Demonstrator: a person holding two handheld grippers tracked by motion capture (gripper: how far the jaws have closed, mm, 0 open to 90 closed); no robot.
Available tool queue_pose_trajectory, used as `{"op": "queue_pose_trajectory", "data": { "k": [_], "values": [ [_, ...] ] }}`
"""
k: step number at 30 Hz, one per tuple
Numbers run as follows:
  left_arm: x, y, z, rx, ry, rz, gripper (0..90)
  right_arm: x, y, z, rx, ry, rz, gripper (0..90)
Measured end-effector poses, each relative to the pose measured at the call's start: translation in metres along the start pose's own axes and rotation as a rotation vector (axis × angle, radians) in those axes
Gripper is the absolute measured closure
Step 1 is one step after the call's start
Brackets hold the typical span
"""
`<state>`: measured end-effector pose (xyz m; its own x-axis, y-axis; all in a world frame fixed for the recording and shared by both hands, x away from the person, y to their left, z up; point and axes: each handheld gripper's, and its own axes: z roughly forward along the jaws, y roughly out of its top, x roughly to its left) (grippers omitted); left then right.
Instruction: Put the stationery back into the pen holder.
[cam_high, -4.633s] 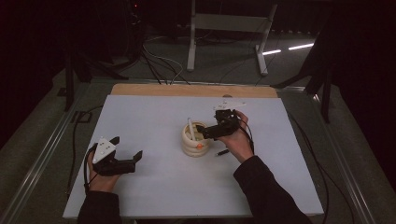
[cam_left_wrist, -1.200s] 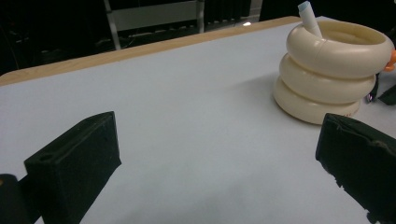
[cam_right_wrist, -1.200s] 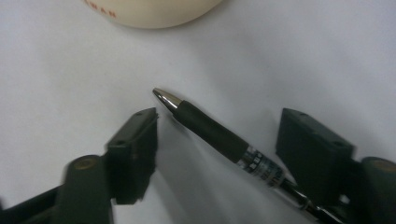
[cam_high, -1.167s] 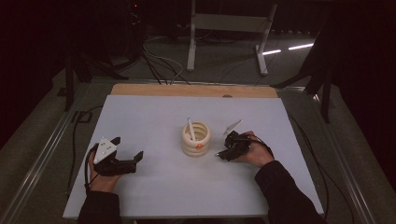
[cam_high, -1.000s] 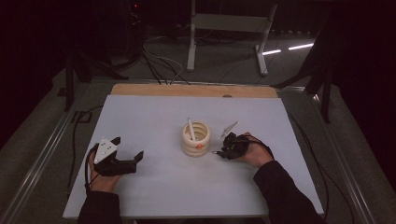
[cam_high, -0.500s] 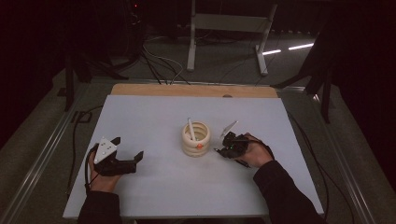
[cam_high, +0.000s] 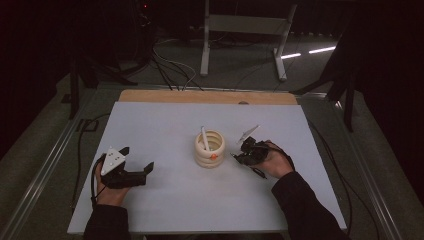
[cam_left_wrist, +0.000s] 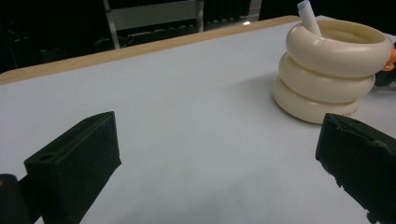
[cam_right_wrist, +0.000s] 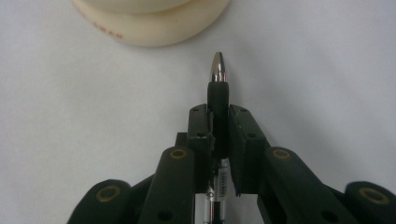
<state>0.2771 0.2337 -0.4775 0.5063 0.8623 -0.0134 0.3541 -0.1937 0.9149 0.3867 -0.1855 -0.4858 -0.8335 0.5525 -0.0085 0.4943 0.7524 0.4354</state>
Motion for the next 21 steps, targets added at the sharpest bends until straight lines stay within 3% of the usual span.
{"op": "queue_pose_trajectory", "data": {
  "k": [21],
  "values": [
    [0.0, 0.0, 0.0, 0.001, 0.0, 0.001, 0.2, -0.008, 0.004, -0.02, -0.113, -0.077, 0.102, 80.4]
  ]
}}
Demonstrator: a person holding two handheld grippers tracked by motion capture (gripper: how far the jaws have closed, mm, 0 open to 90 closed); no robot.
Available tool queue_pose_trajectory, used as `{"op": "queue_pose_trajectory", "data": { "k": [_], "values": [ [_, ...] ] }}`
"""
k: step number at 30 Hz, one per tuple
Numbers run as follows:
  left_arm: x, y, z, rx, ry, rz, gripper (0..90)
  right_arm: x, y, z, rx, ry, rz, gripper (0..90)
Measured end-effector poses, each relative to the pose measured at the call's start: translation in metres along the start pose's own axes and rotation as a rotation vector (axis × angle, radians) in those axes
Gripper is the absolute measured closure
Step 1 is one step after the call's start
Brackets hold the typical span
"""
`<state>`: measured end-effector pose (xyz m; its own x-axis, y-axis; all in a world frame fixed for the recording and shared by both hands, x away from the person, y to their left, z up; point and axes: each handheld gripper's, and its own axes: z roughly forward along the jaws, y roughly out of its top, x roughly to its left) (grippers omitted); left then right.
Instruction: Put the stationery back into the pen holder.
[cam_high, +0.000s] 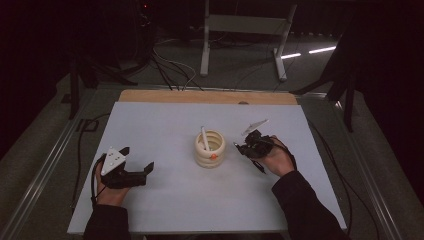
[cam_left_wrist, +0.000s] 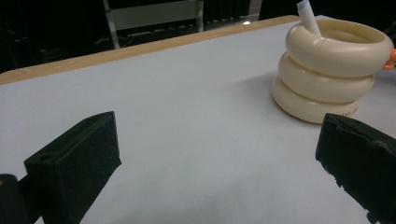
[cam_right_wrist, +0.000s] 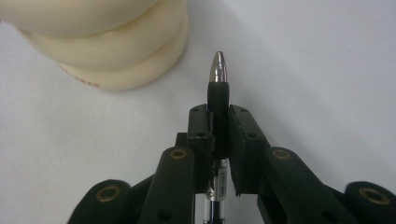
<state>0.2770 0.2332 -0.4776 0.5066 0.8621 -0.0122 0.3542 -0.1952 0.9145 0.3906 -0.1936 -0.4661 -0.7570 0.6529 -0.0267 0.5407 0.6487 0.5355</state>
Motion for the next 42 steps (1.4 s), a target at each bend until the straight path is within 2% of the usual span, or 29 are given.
{"op": "queue_pose_trajectory", "data": {
  "k": [7, 24, 30, 42],
  "values": [
    [0.0, 0.0, 0.0, 0.002, 0.001, 0.0, 0.2, -0.001, 0.003, -0.007, -0.047, -0.024, 0.03, 80.4],
    [0.0, 0.0, 0.0, 0.001, 0.001, 0.0, 0.2, 0.001, 0.024, -0.033, -0.168, -0.091, 0.041, 80.4],
    [0.0, 0.0, 0.0, 0.002, 0.0, 0.002, 0.2, 0.0, 0.03, -0.04, -0.204, -0.102, 0.059, 80.4],
    [0.0, 0.0, 0.0, 0.001, -0.001, -0.001, 0.2, 0.0, 0.042, -0.051, -0.259, -0.117, 0.066, 80.4]
  ]
}}
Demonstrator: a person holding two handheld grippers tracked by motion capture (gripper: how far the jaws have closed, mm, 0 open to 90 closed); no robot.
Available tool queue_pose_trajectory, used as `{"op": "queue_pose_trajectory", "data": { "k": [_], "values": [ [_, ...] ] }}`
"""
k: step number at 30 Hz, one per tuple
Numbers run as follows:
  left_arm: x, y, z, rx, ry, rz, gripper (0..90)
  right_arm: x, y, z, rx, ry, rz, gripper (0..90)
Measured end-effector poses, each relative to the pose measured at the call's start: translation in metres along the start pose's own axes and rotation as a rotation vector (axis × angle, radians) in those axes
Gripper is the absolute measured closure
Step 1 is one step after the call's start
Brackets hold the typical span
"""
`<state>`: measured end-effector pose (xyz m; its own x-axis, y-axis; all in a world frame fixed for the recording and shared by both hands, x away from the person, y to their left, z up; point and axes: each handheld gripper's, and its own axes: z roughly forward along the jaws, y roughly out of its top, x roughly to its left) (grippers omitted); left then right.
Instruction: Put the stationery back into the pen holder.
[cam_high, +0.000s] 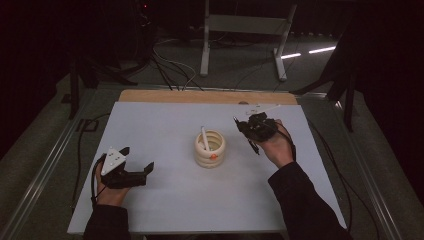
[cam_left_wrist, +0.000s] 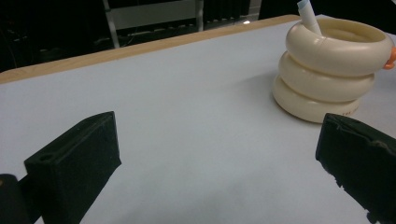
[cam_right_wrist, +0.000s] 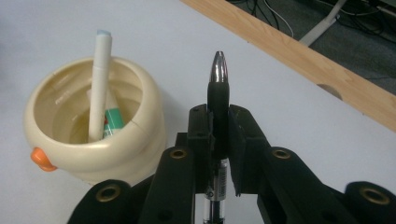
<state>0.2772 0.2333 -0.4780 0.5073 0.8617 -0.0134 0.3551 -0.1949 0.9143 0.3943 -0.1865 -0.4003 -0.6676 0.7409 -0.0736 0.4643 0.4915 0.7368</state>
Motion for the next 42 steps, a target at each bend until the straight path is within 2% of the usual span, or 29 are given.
{"op": "queue_pose_trajectory", "data": {
  "k": [12, 42],
  "values": [
    [0.0, 0.0, 0.0, 0.001, 0.0, 0.0, 0.2, 0.001, 0.007, -0.003, -0.023, 0.001, -0.011, 80.4],
    [0.001, 0.0, -0.001, -0.003, 0.002, -0.002, 0.2, 0.009, 0.025, -0.014, -0.162, 0.0, 0.019, 80.4]
  ]
}}
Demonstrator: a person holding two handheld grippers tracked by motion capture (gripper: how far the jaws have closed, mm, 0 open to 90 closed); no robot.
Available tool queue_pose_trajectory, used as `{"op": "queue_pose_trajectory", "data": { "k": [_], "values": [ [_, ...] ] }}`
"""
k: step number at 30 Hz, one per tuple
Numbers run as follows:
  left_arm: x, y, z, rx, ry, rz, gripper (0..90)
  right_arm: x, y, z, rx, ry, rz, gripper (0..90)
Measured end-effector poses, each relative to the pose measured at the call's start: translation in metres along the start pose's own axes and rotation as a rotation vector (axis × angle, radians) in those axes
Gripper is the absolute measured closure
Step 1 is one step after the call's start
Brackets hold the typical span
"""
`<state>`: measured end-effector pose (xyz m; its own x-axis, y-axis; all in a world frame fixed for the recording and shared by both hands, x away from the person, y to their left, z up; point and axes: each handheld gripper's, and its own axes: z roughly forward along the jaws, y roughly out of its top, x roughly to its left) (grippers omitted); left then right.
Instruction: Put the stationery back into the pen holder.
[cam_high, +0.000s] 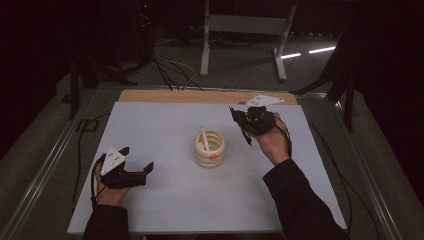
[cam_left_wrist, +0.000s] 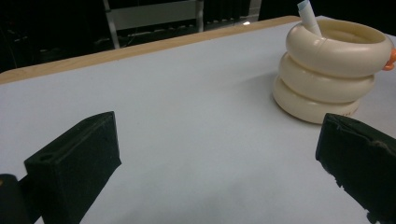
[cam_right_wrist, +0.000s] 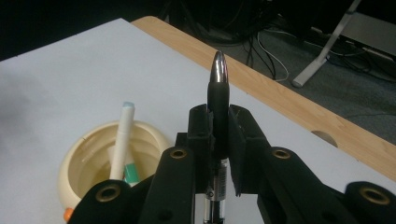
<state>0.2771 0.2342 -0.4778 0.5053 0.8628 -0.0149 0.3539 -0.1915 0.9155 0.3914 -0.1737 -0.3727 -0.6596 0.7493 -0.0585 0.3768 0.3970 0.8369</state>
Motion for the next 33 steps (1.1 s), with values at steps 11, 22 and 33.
{"op": "queue_pose_trajectory", "data": {
  "k": [11, 22, 33],
  "values": [
    [0.0, 0.0, 0.0, -0.002, 0.0, -0.004, 0.2, 0.005, 0.005, 0.0, -0.043, 0.011, 0.011, 80.4],
    [0.001, 0.0, -0.001, -0.005, 0.001, -0.007, 0.2, 0.015, 0.012, 0.005, -0.061, 0.032, 0.006, 80.4],
    [0.001, 0.0, 0.0, -0.003, 0.0, -0.006, 0.2, 0.019, 0.021, 0.007, -0.089, 0.031, -0.003, 80.4]
  ]
}}
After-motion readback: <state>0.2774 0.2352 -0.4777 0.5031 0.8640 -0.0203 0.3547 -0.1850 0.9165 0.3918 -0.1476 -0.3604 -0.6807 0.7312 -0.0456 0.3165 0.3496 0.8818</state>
